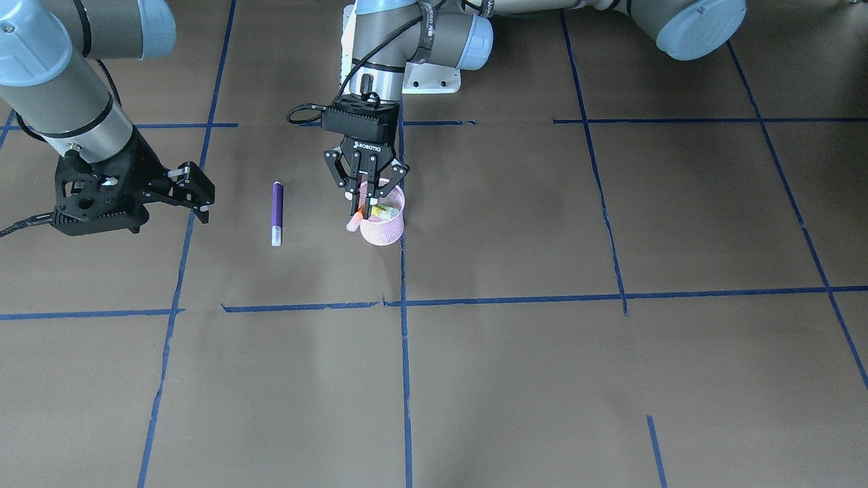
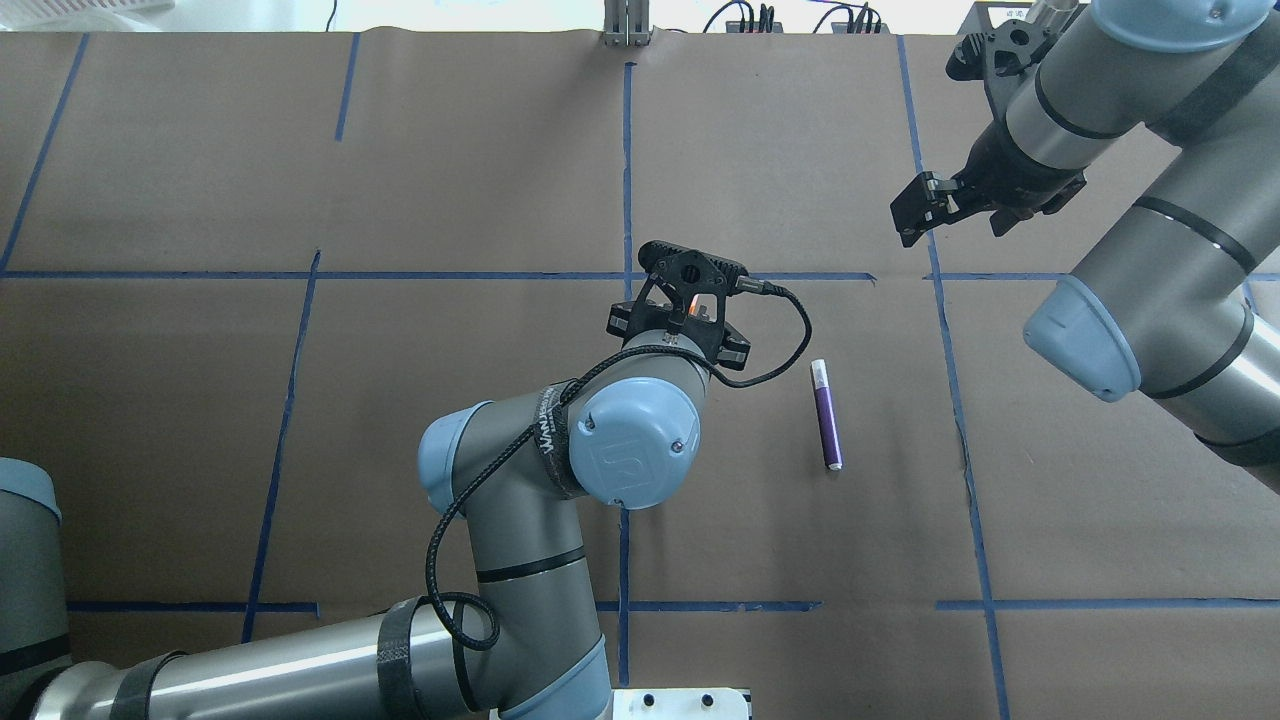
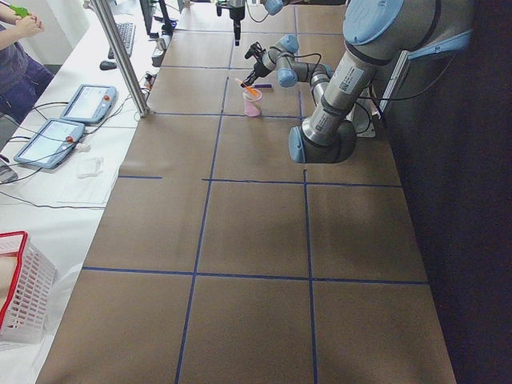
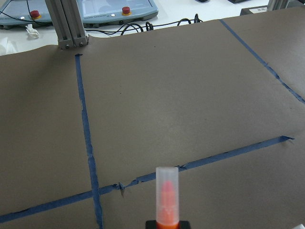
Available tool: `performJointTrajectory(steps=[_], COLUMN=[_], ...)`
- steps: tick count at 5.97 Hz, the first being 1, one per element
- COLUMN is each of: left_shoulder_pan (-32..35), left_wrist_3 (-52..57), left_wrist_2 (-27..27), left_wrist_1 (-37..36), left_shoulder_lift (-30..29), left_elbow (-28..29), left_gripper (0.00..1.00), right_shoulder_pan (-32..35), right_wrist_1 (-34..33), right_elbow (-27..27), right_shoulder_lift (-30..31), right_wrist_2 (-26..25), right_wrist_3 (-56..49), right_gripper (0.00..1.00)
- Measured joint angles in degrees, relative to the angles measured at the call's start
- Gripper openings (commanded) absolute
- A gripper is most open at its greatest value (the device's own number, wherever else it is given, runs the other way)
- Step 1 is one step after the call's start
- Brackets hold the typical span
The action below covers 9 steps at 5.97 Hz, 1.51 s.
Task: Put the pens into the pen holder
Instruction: 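Lower the right gripper onto the purple marker and grasp it while the left arm withdraws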
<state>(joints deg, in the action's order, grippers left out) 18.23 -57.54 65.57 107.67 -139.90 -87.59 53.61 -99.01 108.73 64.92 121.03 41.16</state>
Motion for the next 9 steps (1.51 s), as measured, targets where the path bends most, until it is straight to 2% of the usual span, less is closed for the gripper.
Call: performJointTrajectory(steps=[2,3,5,6,7,9], left_shoulder_pan=[-0.11,0.02,2.31,5.31,9.57,18.46], left_wrist_3=[0.09,1.02,3.11,3.32,3.44,7.22], left_wrist_2=[0.39,1.8,9.46,16.79,26.61,44.05], left_wrist_1=[0.0,-0.13,-2.4,-6.83,-12.06,-17.65], left_shoulder_lift=[-0.02,-0.03,-0.03,0.25,1.55,6.38], left_elbow=[-1.15,-2.65,-5.01,-5.8,-7.33,-9.16], left_gripper=[0.9,1.0,1.0,1.0,1.0,1.0], right_shoulder_pan=[0.0,-0.14,-0.98,-2.26,-4.31,-9.93], right_wrist_1=[0.03,0.02,-0.04,0.75,2.93,6.86], right_elbow=[0.01,-0.07,-0.15,-0.13,-0.11,-0.27], right_shoulder_lift=[-0.05,-0.09,-0.05,0.06,0.47,2.16], right_wrist_2=[-0.01,-0.03,-0.12,-0.22,-0.77,-4.77], right_wrist_3=[0.19,0.33,1.24,3.38,6.72,13.14], right_gripper=[1.0,1.0,1.0,1.0,1.0,0.94])
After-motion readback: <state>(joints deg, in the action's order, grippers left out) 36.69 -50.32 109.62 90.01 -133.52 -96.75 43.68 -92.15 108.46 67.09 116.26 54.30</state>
